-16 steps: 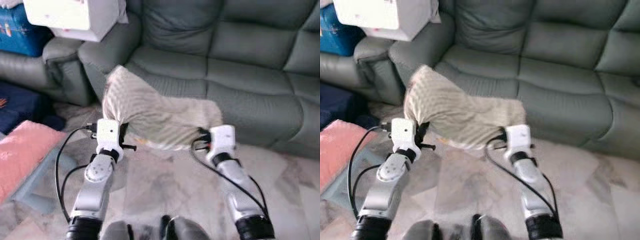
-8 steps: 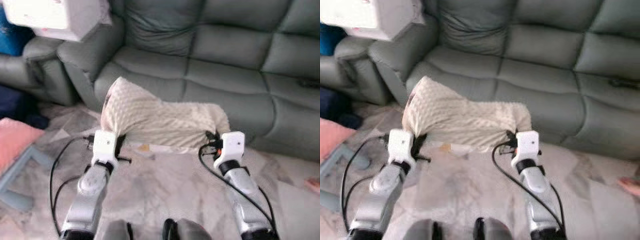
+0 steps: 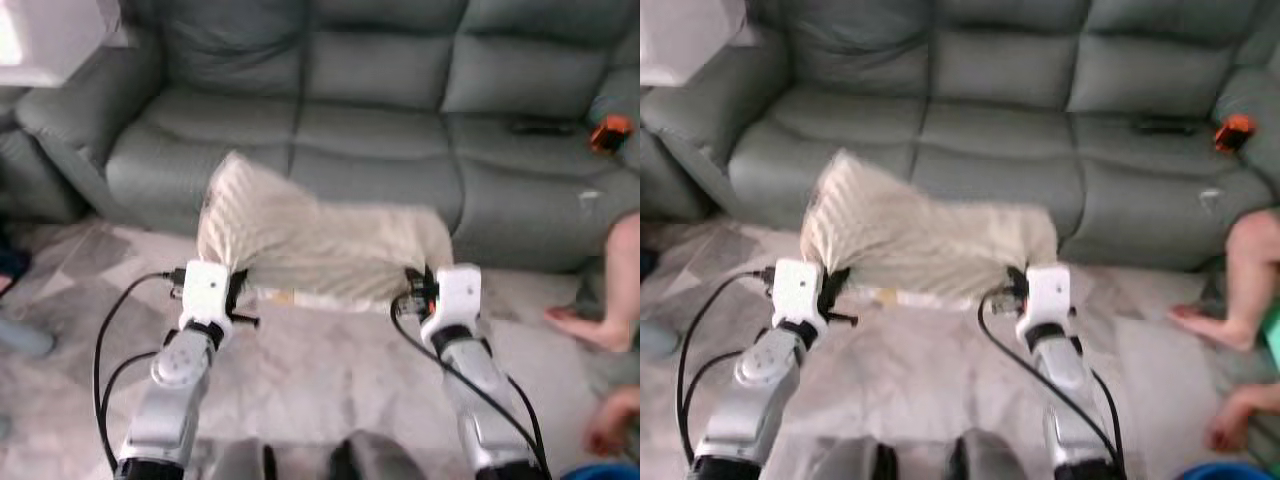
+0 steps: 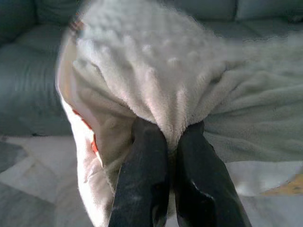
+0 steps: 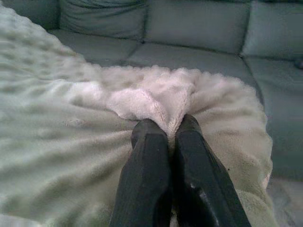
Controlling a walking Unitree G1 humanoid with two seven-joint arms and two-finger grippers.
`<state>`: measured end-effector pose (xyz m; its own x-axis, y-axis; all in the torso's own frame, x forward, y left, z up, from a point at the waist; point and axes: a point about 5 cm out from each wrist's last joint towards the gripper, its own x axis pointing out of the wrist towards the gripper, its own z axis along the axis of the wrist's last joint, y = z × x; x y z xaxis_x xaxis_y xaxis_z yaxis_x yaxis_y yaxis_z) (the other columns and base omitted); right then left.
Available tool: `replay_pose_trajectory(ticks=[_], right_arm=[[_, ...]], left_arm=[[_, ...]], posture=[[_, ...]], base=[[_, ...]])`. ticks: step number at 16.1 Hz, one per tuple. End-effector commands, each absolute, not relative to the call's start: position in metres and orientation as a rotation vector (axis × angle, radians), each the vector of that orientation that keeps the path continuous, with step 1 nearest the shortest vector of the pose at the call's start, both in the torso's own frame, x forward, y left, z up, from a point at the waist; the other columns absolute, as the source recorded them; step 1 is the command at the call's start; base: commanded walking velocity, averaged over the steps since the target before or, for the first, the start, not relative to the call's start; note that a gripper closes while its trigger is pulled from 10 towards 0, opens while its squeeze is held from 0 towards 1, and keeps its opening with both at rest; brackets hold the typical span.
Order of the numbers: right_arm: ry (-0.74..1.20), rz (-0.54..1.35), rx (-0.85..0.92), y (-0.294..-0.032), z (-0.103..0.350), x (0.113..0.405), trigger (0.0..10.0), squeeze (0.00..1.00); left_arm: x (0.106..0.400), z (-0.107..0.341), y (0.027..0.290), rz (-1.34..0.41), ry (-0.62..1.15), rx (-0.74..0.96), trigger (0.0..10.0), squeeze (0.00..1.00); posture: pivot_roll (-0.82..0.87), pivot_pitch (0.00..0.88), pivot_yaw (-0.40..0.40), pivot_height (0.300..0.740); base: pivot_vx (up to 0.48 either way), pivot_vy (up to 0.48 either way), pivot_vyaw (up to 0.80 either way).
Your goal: Move the pillow to the sofa
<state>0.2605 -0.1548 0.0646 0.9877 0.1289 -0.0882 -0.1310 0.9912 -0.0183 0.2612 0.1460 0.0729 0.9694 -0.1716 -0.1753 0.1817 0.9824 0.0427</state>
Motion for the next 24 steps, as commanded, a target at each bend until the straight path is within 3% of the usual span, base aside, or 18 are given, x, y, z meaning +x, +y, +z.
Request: replay_pose_trajectory(ticks=[1,10,24], right_arm=[[0.063,0.106,-0.039,-0.161,0.071,0.264,10.0,0.0],[0.078,0.105,-0.062,-0.159,0.07,0.267,10.0,0.0],[0.081,0.121,-0.043,-0.154,0.07,0.268,10.0,0.0]], left_arm=[[0.261,0.076,0.146,-0.175,0.158,0.053,10.0,0.0],[0.26,0.084,0.137,-0.235,0.106,-0.021,10.0,0.0],[0.26,0.087,0.126,-0.294,0.096,-0.064,10.0,0.0]], posture=[[0.0,0.123,-0.003,0.74],[0.0,0.121,-0.009,0.74],[-0.01,0.127,-0.009,0.74]], base=[[0.0,-0.33,0.0],[0.0,0.0,0.0],[0.284,0.0,-0.04]])
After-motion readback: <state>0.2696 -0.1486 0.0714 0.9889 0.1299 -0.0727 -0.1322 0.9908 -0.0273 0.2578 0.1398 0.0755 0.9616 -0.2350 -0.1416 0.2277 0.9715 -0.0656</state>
